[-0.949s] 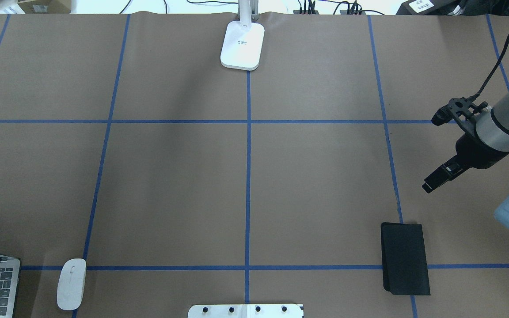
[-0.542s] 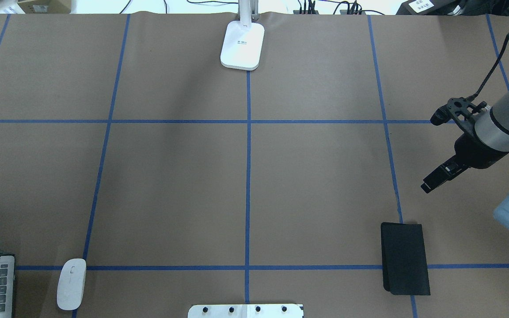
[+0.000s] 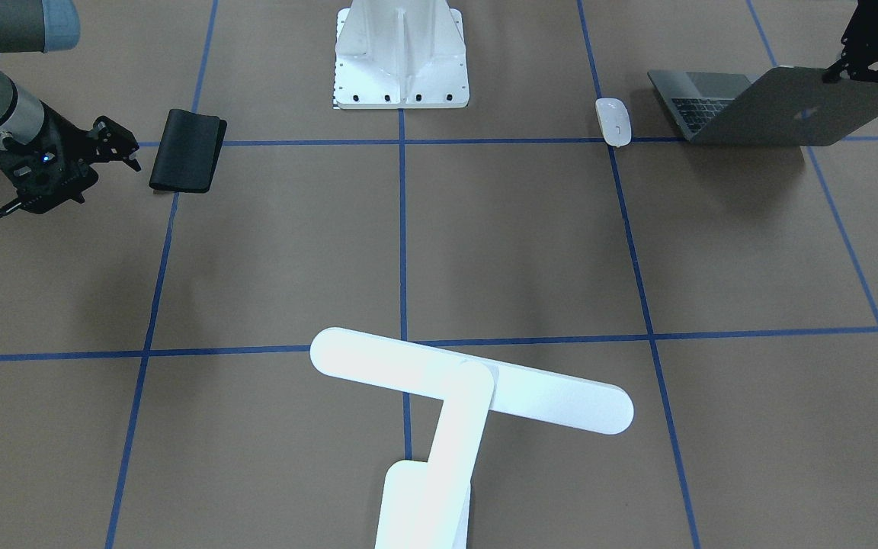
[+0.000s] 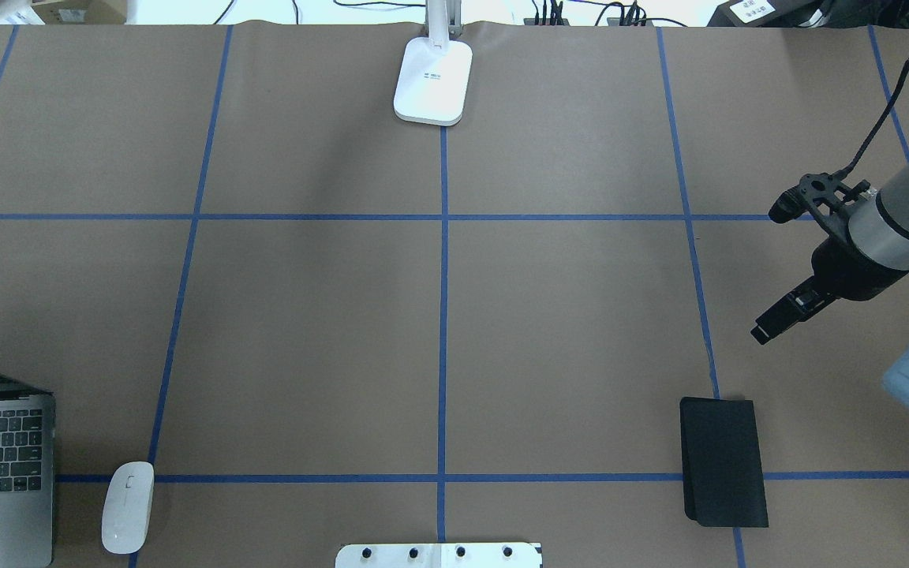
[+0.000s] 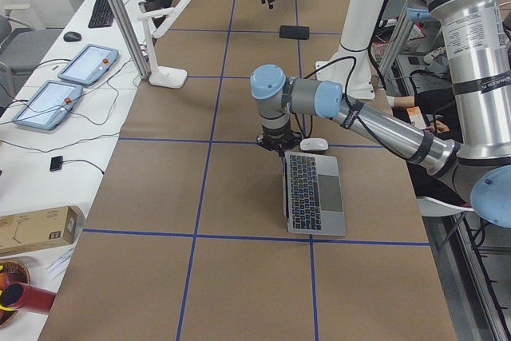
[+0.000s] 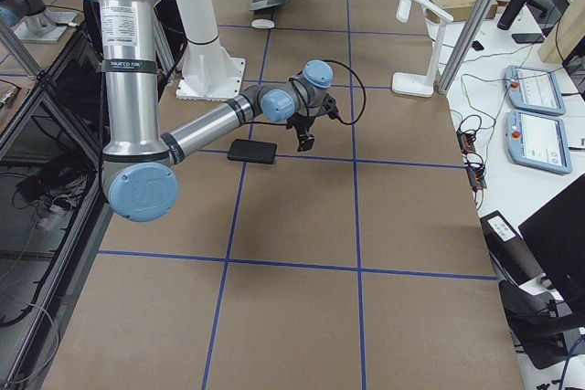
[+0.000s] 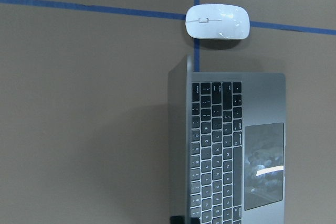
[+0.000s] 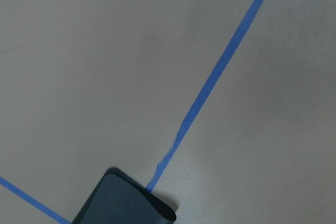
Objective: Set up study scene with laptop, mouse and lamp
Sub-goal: 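Slide the silver laptop with the left gripper toward the white lamp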
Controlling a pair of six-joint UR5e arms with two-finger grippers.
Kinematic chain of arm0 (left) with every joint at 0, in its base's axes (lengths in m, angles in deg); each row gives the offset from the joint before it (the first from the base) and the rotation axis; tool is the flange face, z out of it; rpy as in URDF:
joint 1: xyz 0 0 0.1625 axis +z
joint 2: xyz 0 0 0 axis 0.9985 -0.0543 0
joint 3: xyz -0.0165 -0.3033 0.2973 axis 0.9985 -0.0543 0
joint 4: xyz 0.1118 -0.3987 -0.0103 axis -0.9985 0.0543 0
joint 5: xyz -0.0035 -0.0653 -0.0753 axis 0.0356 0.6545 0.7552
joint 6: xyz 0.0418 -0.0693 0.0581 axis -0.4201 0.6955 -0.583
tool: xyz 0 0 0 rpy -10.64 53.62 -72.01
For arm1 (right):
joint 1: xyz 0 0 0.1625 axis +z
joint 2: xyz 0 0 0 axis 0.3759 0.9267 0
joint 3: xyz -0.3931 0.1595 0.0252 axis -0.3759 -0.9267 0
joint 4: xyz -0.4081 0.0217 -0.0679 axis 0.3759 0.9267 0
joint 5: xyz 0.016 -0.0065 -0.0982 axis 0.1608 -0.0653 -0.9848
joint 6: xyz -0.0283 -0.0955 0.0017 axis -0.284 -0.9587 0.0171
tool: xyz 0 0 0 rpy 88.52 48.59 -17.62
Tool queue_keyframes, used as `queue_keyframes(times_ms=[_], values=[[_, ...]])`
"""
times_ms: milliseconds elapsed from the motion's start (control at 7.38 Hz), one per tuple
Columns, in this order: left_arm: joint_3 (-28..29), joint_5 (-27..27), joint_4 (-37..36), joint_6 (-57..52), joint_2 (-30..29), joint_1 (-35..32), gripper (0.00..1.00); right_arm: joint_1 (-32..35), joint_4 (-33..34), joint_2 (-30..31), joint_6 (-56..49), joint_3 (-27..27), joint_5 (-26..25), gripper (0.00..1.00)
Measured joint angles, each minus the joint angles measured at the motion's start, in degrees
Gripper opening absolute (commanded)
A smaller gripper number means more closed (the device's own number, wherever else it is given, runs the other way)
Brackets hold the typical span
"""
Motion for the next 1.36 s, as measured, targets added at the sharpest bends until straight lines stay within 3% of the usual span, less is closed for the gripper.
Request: queue_keyframes(times_ms=[407,678,813,1084,1355], values=[[2.51,-0.39,-0.78,0.25,-8.42,-2.5,0.0,0.14,-0.24,0.16,0.29,-0.76,-0.01,1.0],[6.88,-0.47,-3.45,0.4,-18.36,-3.29,0.0,0.58,-0.09,0.87,1.06,-1.54,0.31,1.0],[7.94,-0.61,-8.36,0.73,-24.71,-3.35,0.0,2.06,-0.04,1.91,1.2,-1.6,1.44,1.0],[9.31,-1.62,-15.84,6.37,-35.0,-2.47,0.0,4.87,-0.03,4.29,1.23,-1.29,4.78,1.0],[9.77,-3.68,-16.77,16.75,-40.25,3.04,0.0,5.44,0.21,5.07,1.23,-1.44,5.99,1.0]])
